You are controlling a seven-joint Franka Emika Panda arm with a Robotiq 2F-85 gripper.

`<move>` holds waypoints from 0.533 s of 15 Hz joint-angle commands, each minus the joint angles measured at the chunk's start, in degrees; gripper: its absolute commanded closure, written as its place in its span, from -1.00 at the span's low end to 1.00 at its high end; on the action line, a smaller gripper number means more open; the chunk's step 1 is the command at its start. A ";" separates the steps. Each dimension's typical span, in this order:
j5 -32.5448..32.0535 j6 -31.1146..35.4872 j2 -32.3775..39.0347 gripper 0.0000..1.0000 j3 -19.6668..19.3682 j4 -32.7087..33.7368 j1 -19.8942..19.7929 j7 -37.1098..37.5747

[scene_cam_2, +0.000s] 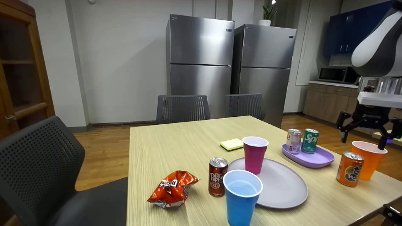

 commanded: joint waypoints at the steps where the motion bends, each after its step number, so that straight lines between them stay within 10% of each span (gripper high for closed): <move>1: -1.63 2.58 1.91 -1.00 0.92 0.05 0.06 3.63; 8: -0.66 5.39 7.51 -1.00 0.91 2.01 1.71 5.97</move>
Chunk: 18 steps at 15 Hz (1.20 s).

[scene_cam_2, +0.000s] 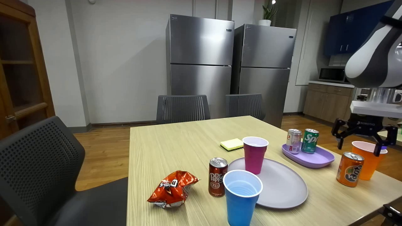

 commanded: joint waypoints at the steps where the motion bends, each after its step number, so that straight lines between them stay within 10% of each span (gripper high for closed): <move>1: -0.68 1.31 3.39 -1.00 0.11 1.96 1.30 3.25; 17: 0.10 0.24 12.11 -1.00 -1.96 8.40 5.12 5.71; 18: 0.18 0.36 12.24 -0.50 -2.05 8.37 5.22 5.66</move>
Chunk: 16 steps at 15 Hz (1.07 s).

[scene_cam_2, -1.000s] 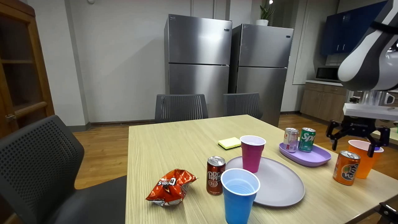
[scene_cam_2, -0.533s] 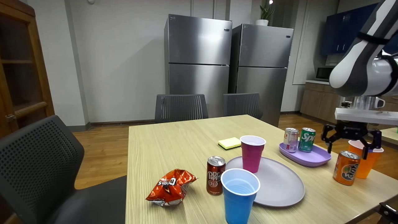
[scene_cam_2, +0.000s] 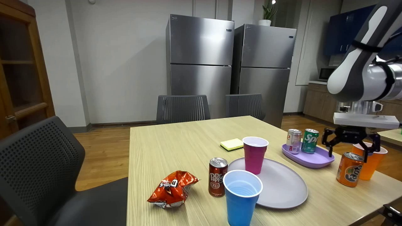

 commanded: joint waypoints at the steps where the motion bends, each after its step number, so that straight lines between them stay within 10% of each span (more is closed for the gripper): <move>1: -0.03 -0.60 1.14 -0.47 -1.19 1.36 1.49 1.40; 11: -0.45 -0.72 1.70 0.99 -2.35 2.21 2.53 1.86; 13: -0.95 -1.05 1.74 1.00 -2.69 2.23 2.77 1.83; 14: -1.44 -0.86 1.68 0.48 -3.05 2.06 3.00 2.00; 16: -1.31 -0.99 1.55 0.35 -3.25 1.98 3.06 1.77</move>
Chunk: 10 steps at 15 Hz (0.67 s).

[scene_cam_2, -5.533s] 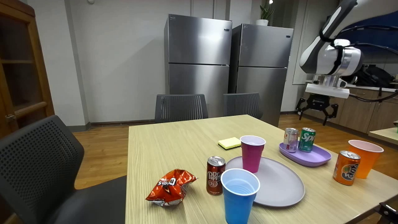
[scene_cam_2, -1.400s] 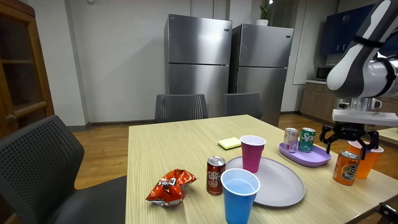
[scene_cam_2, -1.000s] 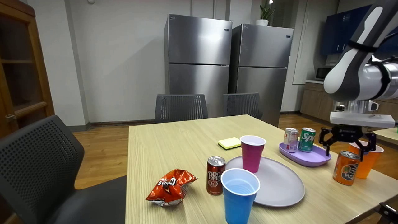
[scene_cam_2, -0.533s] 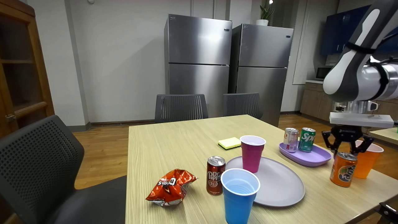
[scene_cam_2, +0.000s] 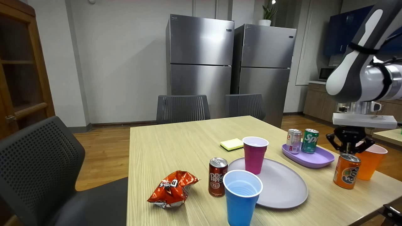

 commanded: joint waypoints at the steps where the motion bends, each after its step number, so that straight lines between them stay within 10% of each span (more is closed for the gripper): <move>1: -1.20 -0.88 0.12 0.19 -1.21 0.55 1.15 1.46; 10: -0.95 -0.89 -1.60 -1.00 -1.25 -1.51 1.08 0.29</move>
